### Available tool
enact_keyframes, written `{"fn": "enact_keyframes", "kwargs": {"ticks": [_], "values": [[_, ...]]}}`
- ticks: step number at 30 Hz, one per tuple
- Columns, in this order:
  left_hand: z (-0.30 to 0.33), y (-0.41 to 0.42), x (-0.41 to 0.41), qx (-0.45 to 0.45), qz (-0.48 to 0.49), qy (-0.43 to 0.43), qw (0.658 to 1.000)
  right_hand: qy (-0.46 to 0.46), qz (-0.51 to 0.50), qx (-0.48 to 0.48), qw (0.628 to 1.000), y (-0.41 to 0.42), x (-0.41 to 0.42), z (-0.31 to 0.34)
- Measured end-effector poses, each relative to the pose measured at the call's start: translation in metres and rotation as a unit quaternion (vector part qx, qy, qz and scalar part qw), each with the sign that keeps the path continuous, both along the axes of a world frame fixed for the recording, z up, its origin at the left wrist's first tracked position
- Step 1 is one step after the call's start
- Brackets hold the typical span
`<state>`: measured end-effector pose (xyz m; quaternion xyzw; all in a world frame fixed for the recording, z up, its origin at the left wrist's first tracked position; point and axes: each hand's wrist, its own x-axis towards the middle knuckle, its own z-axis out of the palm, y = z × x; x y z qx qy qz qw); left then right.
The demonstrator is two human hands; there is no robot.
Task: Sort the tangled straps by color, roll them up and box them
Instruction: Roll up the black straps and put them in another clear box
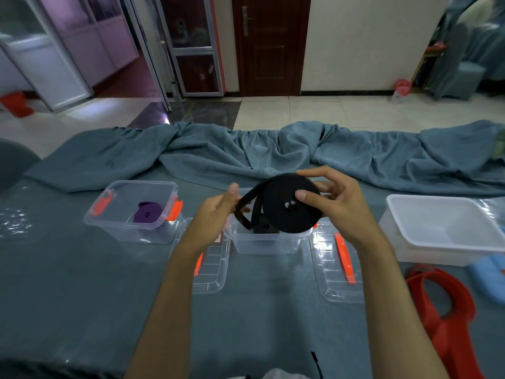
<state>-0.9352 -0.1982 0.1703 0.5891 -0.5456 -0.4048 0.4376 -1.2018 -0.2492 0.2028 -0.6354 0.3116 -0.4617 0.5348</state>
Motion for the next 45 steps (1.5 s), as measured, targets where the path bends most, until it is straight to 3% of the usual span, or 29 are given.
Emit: {"fn": "enact_keyframes", "kwargs": {"ticks": [3, 7, 11, 15, 19, 22, 26, 31, 34, 45], "values": [[-0.015, 0.001, 0.012, 0.028, -0.034, 0.146, 0.988, -0.013, -0.023, 0.007, 1.0, 0.0, -0.005, -0.001], [-0.029, 0.008, 0.027, 0.022, -0.113, 0.225, 0.968, -0.015, -0.049, 0.012, 0.999, 0.0, -0.008, -0.003], [-0.032, 0.01, 0.029, 0.007, -0.085, 0.219, 0.972, -0.018, -0.056, 0.017, 0.998, 0.001, -0.009, -0.003], [-0.032, 0.0, 0.018, -0.025, 0.079, 0.198, 0.977, 0.004, -0.047, 0.014, 0.999, 0.004, -0.006, -0.004], [-0.033, -0.01, 0.006, -0.046, 0.199, 0.093, 0.974, 0.019, -0.034, 0.003, 0.999, 0.007, 0.0, -0.004], [-0.033, -0.01, 0.004, -0.026, 0.169, 0.025, 0.985, 0.032, -0.038, -0.006, 0.999, 0.008, 0.0, -0.002], [-0.023, 0.001, 0.006, 0.038, 0.033, 0.014, 0.999, 0.045, -0.035, -0.009, 0.998, 0.009, -0.002, -0.003], [0.006, 0.009, -0.004, -0.094, -0.056, -0.012, 0.994, 0.078, 0.009, -0.015, 0.997, 0.01, 0.0, -0.003], [0.02, 0.007, -0.013, -0.11, -0.094, -0.001, 0.99, 0.067, 0.042, -0.008, 0.997, 0.011, 0.005, -0.003], [0.027, 0.007, -0.013, -0.133, -0.082, 0.07, 0.985, 0.048, 0.112, 0.009, 0.992, 0.015, 0.002, 0.0]]}}
